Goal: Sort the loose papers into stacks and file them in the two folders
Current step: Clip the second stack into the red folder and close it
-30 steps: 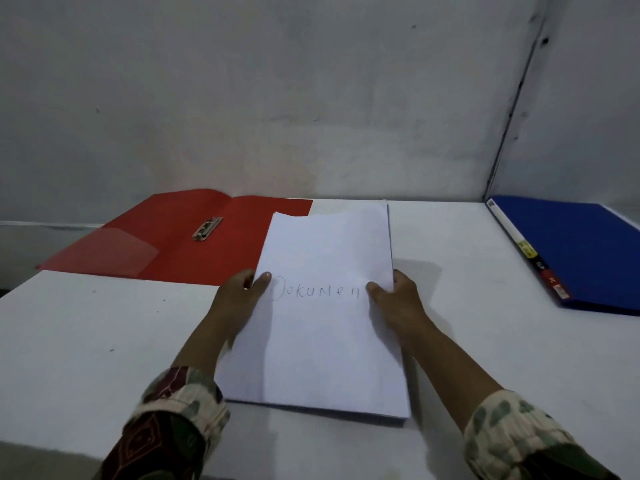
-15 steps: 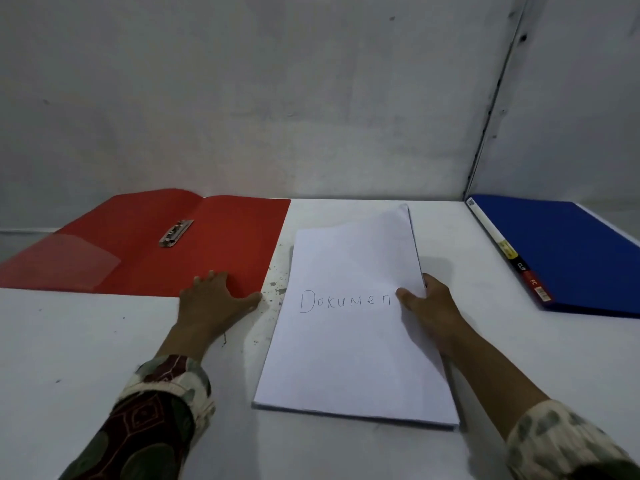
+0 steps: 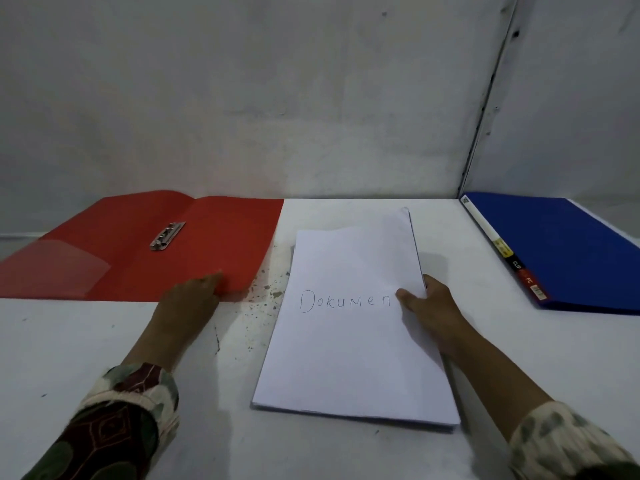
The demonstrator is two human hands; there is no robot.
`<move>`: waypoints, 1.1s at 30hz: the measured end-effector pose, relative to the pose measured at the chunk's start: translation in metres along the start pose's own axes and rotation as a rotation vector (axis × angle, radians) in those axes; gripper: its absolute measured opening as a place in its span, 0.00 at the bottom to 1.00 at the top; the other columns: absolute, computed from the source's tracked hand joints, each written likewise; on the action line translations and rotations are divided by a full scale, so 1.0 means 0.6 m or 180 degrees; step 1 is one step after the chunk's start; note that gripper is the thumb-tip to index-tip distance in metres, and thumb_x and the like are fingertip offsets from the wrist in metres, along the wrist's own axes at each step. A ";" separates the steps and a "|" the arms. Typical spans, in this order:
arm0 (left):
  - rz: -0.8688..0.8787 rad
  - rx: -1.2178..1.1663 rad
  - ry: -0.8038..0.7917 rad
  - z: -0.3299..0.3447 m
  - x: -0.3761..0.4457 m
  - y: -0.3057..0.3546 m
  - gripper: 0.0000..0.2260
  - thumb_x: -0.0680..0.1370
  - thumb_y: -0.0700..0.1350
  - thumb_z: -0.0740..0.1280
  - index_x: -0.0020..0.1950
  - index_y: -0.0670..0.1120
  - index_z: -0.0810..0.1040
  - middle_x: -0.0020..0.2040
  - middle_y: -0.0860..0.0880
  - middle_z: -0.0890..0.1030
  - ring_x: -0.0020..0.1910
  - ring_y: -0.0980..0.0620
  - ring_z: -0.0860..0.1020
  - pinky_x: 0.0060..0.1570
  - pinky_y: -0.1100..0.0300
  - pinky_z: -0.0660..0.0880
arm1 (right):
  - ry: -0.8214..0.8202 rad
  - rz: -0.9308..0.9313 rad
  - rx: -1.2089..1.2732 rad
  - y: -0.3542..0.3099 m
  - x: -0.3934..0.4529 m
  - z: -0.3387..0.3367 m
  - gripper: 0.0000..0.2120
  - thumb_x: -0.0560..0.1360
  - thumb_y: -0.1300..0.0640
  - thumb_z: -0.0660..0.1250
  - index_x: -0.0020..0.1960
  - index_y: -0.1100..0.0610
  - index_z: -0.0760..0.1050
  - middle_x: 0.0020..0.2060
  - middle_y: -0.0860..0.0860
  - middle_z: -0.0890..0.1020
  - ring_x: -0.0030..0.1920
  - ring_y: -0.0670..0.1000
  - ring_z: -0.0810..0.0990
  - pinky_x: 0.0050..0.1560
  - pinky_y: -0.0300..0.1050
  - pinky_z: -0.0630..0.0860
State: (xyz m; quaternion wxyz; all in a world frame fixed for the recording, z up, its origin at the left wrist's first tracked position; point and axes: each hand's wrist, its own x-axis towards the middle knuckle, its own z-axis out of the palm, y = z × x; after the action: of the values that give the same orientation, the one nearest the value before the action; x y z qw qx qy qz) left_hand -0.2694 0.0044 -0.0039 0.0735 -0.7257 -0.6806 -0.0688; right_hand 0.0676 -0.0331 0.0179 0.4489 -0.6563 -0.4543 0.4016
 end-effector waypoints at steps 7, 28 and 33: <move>0.0304 0.0227 0.0004 -0.001 -0.018 0.046 0.18 0.82 0.45 0.54 0.73 0.49 0.63 0.70 0.46 0.70 0.62 0.46 0.76 0.57 0.51 0.76 | 0.0193 0.0201 0.0152 0.008 -0.005 -0.040 0.19 0.77 0.60 0.63 0.67 0.62 0.69 0.56 0.56 0.77 0.54 0.56 0.76 0.57 0.46 0.72; 0.2226 -0.0918 0.0710 -0.033 -0.129 0.353 0.07 0.62 0.43 0.72 0.38 0.50 0.83 0.32 0.54 0.82 0.29 0.56 0.79 0.26 0.68 0.69 | 0.0584 0.0519 0.0722 0.017 -0.062 -0.294 0.17 0.77 0.58 0.64 0.64 0.63 0.69 0.49 0.53 0.77 0.39 0.49 0.75 0.37 0.43 0.70; 0.2413 -0.1138 0.0220 -0.030 -0.153 0.397 0.12 0.74 0.46 0.63 0.55 0.50 0.81 0.51 0.52 0.84 0.45 0.52 0.83 0.42 0.58 0.80 | 0.0590 0.0516 0.0496 0.022 -0.078 -0.352 0.10 0.77 0.57 0.63 0.58 0.58 0.70 0.43 0.52 0.77 0.38 0.51 0.75 0.35 0.43 0.69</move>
State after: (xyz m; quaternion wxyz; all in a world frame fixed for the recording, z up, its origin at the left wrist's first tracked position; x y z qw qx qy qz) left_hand -0.0377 -0.1037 -0.0080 -0.0107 -0.9234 -0.3398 -0.1782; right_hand 0.2559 -0.1277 0.0690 0.5046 -0.6884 -0.3238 0.4082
